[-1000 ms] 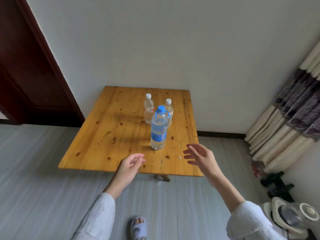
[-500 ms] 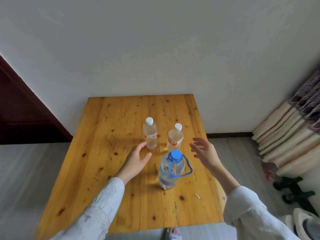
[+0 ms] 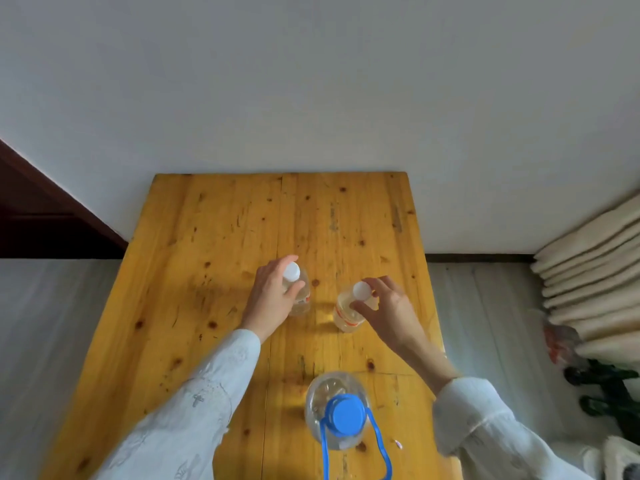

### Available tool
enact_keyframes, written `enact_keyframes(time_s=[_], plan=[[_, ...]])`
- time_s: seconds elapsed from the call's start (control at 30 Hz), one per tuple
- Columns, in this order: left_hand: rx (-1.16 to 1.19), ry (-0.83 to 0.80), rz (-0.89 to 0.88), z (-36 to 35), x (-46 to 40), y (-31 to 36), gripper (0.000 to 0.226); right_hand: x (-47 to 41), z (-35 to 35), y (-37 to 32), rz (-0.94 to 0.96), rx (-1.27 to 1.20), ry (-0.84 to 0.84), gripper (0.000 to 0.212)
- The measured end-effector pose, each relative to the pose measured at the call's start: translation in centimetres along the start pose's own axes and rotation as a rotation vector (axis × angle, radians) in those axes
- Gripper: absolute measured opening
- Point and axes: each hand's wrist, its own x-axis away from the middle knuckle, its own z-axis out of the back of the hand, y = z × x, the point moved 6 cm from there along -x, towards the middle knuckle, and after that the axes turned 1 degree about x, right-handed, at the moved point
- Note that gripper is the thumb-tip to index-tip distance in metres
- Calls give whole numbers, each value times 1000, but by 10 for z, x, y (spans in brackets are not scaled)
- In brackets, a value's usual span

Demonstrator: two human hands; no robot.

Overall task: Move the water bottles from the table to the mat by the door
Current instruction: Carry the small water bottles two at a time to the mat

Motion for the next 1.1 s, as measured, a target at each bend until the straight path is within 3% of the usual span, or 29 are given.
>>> enact_keyframes(time_s=[0.13, 0.3, 0.63, 0.77, 0.93, 1.1], plan=[[-19, 69, 20, 5, 0, -4, 39, 0, -4, 2, 34, -9, 14, 39], [-103, 3, -80, 4, 1, 17, 37, 14, 9, 3, 6, -42, 69, 37], [101, -145, -525, 16, 50, 156, 34, 124, 101, -15, -103, -169, 506, 28], [200, -263, -687, 16, 103, 222, 38, 208, 137, -25, -157, -134, 741, 24], [384, -495, -738, -10, 198, 283, 42, 337, 161, -24, -304, -162, 1007, 22], [507, -891, -791, -49, 327, 301, 37, 487, 155, -22, -524, -141, 1250, 18]])
